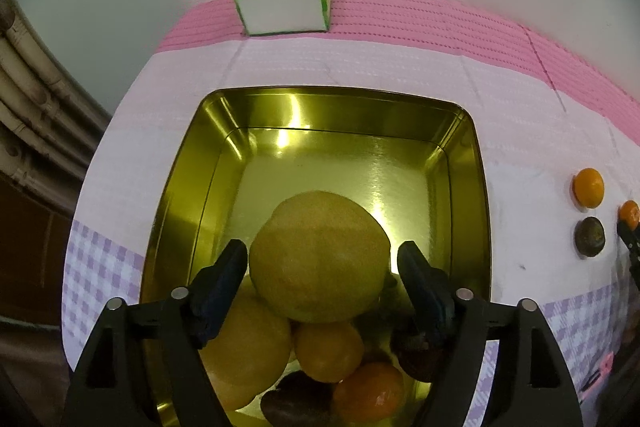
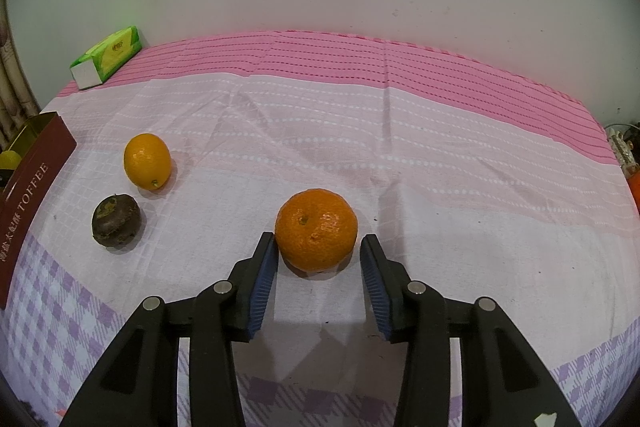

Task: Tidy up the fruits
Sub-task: 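Lift the pomelo with the left gripper and lower it into the gold tray, then open the left gripper and withdraw it from the pomelo, then carry the mandarin with the right gripper over the gold tray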

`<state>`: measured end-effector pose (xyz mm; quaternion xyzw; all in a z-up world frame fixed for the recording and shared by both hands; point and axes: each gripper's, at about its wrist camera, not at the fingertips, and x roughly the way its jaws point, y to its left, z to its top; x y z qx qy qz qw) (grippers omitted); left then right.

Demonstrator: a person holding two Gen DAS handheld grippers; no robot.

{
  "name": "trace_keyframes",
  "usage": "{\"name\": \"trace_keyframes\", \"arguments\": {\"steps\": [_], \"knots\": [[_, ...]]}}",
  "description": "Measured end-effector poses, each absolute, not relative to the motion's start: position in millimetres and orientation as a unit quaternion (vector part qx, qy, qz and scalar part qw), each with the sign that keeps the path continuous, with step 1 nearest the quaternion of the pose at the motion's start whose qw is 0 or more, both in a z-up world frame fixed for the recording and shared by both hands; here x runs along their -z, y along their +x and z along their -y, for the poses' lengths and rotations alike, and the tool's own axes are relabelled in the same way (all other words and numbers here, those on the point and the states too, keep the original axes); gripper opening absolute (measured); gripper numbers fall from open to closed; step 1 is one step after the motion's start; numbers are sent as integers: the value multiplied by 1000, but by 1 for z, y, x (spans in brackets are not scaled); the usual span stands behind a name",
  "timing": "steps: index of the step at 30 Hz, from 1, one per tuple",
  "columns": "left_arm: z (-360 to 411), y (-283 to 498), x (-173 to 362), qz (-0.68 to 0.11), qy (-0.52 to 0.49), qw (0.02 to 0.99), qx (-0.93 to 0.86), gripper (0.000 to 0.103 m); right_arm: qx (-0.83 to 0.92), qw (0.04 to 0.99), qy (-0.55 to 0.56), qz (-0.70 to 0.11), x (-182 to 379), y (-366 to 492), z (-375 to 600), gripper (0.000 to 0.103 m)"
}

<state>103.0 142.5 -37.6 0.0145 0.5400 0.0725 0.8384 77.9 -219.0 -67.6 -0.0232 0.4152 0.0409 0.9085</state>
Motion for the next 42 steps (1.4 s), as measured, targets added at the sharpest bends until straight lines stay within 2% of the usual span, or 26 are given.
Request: {"name": "trace_keyframes", "arguments": {"steps": [14, 27, 35, 42], "knots": [[-139, 70, 6, -487, 22, 871, -61, 79, -40, 908, -26, -415, 70, 81, 221, 43], [-168, 34, -3, -500, -28, 864, -60, 79, -41, 908, -24, -415, 71, 83, 224, 43], [-182, 15, -2, -497, -23, 863, -85, 79, -38, 906, -27, -421, 69, 86, 221, 43], [-188, 7, -2, -496, 2, 862, -105, 81, -25, 905, -48, -422, 66, 89, 209, 37]]}}
